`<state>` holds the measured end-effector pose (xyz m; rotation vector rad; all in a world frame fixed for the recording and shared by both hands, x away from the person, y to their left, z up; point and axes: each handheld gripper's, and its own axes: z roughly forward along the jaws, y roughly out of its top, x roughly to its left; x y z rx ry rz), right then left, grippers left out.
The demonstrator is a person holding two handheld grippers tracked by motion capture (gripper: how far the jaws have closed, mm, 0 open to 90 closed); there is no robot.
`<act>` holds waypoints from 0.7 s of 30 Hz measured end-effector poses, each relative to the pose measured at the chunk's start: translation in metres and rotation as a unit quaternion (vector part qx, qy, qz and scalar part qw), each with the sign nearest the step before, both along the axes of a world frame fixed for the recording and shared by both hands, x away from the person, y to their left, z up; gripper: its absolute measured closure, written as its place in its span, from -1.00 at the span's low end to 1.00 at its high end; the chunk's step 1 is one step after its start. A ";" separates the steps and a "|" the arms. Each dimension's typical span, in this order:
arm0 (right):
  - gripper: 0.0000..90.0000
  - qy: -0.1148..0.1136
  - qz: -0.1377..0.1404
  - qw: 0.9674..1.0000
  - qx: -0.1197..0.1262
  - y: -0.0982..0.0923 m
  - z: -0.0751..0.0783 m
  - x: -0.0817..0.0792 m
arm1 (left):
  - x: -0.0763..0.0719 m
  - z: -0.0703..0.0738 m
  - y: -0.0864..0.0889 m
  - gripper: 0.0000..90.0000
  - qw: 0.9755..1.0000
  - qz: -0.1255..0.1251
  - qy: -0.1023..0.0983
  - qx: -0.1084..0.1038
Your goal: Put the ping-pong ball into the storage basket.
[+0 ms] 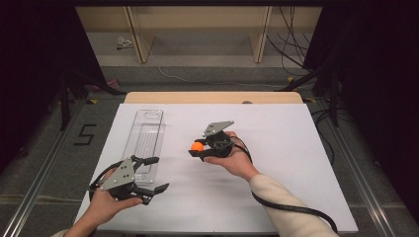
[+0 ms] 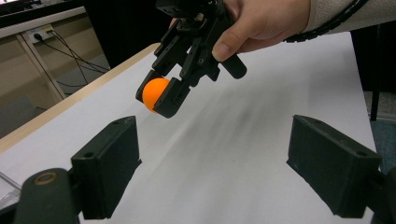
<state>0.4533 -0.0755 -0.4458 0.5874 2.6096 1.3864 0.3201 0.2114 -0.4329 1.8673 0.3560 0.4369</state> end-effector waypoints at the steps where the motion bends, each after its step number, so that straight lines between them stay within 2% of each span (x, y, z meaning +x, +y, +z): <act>1: 0.14 0.000 0.001 1.000 0.000 0.000 0.000 0.000 | 0.000 0.000 0.000 -0.64 1.000 0.000 0.000 0.000; 21: 0.14 0.001 0.001 1.000 0.004 0.012 0.003 0.004 | -0.001 0.000 0.000 -0.64 1.000 -0.002 -0.001 0.001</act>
